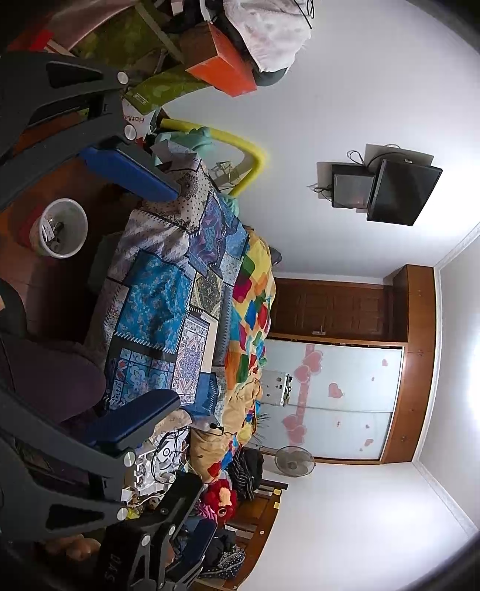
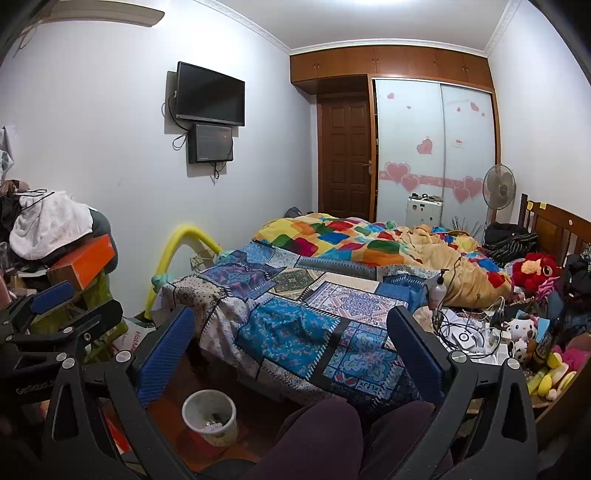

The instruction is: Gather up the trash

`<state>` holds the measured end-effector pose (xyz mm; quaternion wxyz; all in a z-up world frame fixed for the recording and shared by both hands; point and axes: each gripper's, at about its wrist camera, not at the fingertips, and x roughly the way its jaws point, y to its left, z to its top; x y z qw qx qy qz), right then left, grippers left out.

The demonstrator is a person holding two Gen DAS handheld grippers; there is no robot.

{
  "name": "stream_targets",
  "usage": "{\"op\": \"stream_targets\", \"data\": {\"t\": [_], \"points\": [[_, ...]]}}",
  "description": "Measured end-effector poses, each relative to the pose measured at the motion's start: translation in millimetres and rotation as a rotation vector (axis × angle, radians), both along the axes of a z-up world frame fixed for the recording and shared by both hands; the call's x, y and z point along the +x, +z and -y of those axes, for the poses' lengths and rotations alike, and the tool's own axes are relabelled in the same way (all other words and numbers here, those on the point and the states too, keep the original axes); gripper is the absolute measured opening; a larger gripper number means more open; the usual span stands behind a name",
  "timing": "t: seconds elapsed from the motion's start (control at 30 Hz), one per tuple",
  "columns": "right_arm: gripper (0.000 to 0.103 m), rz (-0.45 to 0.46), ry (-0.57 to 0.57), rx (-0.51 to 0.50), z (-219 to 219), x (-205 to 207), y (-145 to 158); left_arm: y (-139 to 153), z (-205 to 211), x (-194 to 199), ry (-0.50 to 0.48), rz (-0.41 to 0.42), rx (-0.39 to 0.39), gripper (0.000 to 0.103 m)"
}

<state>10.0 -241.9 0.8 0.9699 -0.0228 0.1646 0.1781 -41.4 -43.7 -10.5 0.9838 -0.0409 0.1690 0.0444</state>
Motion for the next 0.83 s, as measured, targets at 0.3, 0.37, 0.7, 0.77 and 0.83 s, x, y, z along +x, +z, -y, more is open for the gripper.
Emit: {"op": "stream_targets", "data": {"t": [0.3, 0.37, 0.7, 0.77, 0.83], "points": [[0.103, -0.001, 0.002, 0.000, 1.3, 0.8, 0.4, 5.0, 5.9, 0.0, -0.001, 0.008, 0.005, 0.102], [0.103, -0.001, 0.002, 0.000, 1.3, 0.6, 0.5, 5.0, 4.5, -0.1, -0.002, 0.009, 0.004, 0.102], [0.103, -0.003, 0.002, 0.001, 1.1, -0.6, 0.1, 9.0, 9.8, 0.3, -0.013, 0.010, 0.005, 0.102], [0.103, -0.002, 0.000, 0.001, 1.2, -2.4, 0.1, 9.2, 9.6, -0.1, -0.013, 0.012, 0.006, 0.102], [0.103, -0.002, 0.000, 0.002, 0.8, -0.6, 0.3, 9.0, 9.7, -0.1, -0.013, 0.010, 0.004, 0.102]]}}
